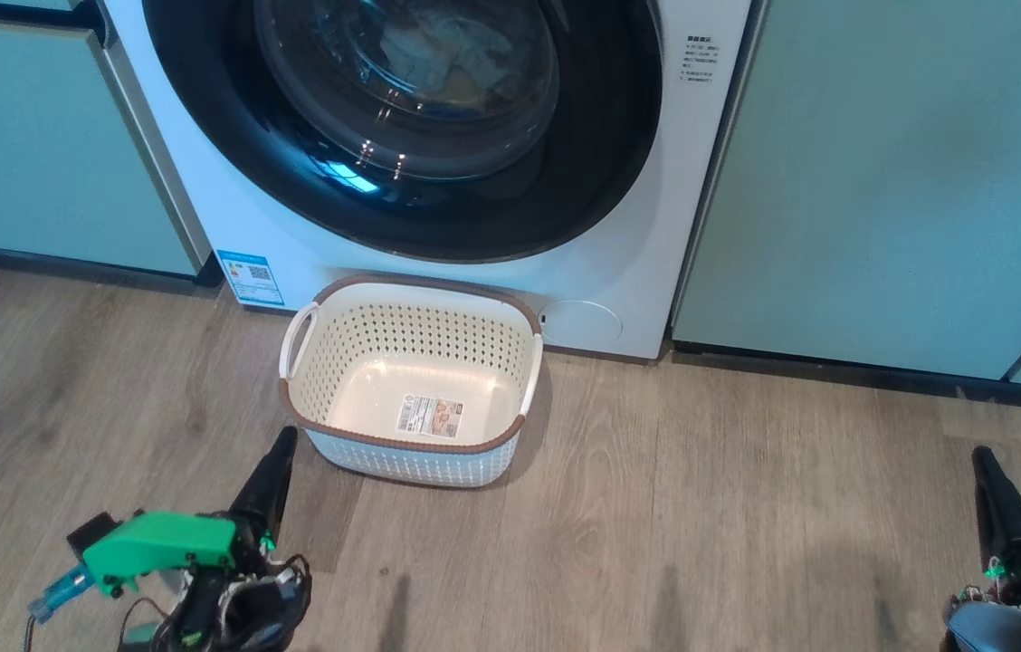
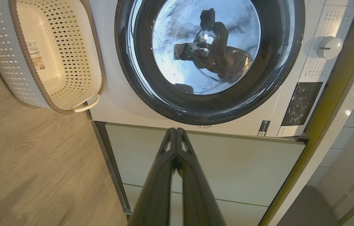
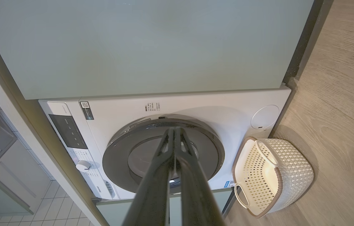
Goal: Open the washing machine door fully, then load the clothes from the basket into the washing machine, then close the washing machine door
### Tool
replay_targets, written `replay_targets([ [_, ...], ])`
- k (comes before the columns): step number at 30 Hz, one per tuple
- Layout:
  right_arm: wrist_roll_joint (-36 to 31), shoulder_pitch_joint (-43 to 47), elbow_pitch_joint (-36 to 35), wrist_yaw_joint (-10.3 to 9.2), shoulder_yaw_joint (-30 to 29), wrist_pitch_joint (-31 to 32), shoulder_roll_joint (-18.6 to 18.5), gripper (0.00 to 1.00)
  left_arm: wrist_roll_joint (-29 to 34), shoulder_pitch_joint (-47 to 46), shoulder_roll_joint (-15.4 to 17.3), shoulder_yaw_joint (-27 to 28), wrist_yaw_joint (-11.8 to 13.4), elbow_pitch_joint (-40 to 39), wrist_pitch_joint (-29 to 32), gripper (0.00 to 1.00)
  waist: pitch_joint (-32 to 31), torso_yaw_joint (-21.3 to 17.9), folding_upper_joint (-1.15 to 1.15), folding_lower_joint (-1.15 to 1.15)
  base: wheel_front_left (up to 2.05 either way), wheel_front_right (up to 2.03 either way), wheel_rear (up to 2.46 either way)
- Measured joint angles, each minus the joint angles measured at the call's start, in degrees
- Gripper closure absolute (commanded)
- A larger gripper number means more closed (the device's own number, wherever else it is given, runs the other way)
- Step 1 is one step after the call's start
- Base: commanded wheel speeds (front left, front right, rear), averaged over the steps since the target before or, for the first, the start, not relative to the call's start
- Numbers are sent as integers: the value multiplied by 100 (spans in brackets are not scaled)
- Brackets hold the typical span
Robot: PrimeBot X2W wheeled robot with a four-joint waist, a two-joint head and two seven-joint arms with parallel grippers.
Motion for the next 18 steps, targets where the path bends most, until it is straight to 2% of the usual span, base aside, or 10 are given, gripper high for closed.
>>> replay_targets([
  [18,1,0,0,0,0,0,0,100,0,0,0,0,0,0,0,100,0,0,0,0,0,0,0],
])
